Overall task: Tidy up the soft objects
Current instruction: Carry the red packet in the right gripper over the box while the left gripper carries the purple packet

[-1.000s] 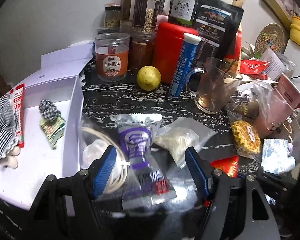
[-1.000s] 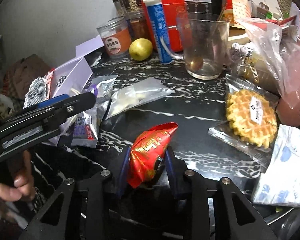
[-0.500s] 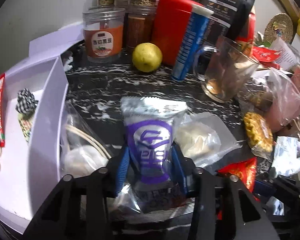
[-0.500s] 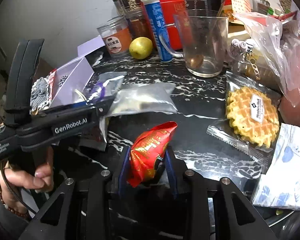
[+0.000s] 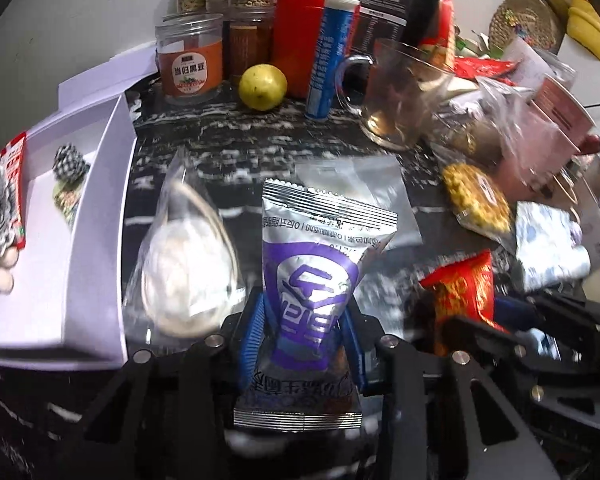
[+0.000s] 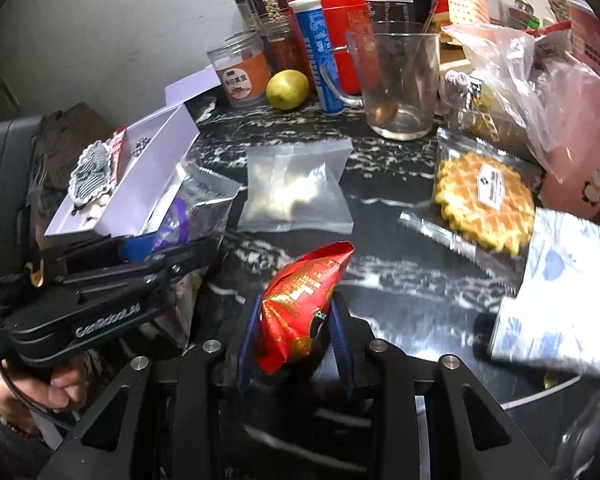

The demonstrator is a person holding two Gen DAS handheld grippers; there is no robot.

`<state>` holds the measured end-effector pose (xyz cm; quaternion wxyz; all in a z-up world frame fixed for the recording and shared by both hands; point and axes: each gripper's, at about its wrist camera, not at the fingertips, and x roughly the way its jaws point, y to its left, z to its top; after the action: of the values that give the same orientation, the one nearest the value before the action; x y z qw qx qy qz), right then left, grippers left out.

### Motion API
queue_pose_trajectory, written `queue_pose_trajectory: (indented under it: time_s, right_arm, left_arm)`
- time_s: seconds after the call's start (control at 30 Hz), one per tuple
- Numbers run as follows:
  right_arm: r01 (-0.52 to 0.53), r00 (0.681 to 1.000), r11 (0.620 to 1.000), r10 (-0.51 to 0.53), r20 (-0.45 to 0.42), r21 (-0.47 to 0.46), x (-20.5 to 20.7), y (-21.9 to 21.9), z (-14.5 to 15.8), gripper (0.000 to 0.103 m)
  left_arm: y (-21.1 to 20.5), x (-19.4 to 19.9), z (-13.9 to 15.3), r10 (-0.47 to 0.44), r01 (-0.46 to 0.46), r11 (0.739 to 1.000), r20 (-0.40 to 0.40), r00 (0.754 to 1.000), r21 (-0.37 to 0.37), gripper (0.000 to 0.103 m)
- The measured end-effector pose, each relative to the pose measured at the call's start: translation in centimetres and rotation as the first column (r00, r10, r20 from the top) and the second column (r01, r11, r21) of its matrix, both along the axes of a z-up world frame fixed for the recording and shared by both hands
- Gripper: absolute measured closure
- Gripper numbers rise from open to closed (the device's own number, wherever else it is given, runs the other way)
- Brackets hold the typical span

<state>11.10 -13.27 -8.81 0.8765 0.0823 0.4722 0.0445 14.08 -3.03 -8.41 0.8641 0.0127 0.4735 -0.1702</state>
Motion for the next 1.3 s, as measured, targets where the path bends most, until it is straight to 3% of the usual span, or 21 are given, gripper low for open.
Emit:
queue_pose_trajectory:
  time_s: [0.3, 0.57, 0.73, 0.83, 0.9, 0.97, 1.07, 1.13, 1.17, 1.2, 1.3]
  right_arm:
    - [-0.049, 0.998, 0.998, 0.05, -0.041, 0.026, -2.2, 0.7, -0.6, 0.07]
    - [-0.086, 0.994, 0.996, 0.088, -0.065, 0.024, -3.3, 1.6, -1.2, 0.07]
    - [-0.082, 0.994, 0.996, 0.083, -0.065, 0.026, -3.2, 1.7, -1.4, 0.068]
    - [-0.082, 0.994, 0.996, 0.083, -0.07, 0.022, -3.1, 1.9, -1.6, 0.067]
    - [-0.08, 0.995, 0.997, 0.081, -0.062, 0.02, -3.0, 1.9, -1.7, 0.066]
    - [-0.079, 0.995, 0.997, 0.08, -0.057, 0.023, -3.0, 1.8, -1.7, 0.067]
    - [-0.078, 0.996, 0.997, 0.078, -0.047, 0.011, -3.1, 1.9, -1.8, 0.068]
    - [-0.079, 0.996, 0.997, 0.079, -0.042, 0.012, -3.2, 2.0, -1.8, 0.07]
    - [-0.079, 0.996, 0.997, 0.079, -0.039, 0.018, -3.2, 2.0, -1.8, 0.071]
    - [-0.077, 0.996, 0.997, 0.078, -0.036, 0.024, -3.3, 1.9, -1.8, 0.071]
    - [-0.078, 0.996, 0.996, 0.079, -0.033, 0.04, -3.4, 1.9, -1.7, 0.072]
  left_arm:
    - [0.9, -4.2, -0.2, -0.029, 0.029, 1.0, -0.047, 0.998, 0.008, 0.067]
    - [0.8, -4.9, -1.3, -0.037, 0.036, 0.999, -0.109, 0.993, -0.014, 0.065]
    - [0.4, -4.9, -1.4, -0.047, 0.048, 0.999, -0.065, 0.997, 0.014, 0.063]
    - [-0.5, -5.2, -1.6, -0.067, 0.069, 0.994, -0.03, 0.997, 0.086, 0.054]
    - [-0.9, -5.3, -1.9, -0.061, 0.06, 0.988, -0.002, 0.998, 0.144, 0.037]
    - [-0.4, -5.3, -2.0, -0.053, 0.053, 0.993, -0.001, 0.999, 0.109, 0.036]
    - [0.2, -5.2, -1.9, -0.044, 0.044, 0.995, 0.002, 0.999, 0.089, 0.036]
    - [0.3, -5.3, -1.8, -0.039, 0.038, 0.996, 0.012, 0.999, 0.086, 0.045]
    - [0.3, -5.4, -1.7, -0.036, 0.034, 0.995, 0.018, 0.999, 0.089, 0.057]
    - [0.4, -5.6, -1.6, -0.038, 0.036, 0.996, 0.016, 0.999, 0.079, 0.062]
    - [0.5, -5.4, -1.7, -0.026, 0.026, 0.999, 0.003, 1.0, 0.047, 0.064]
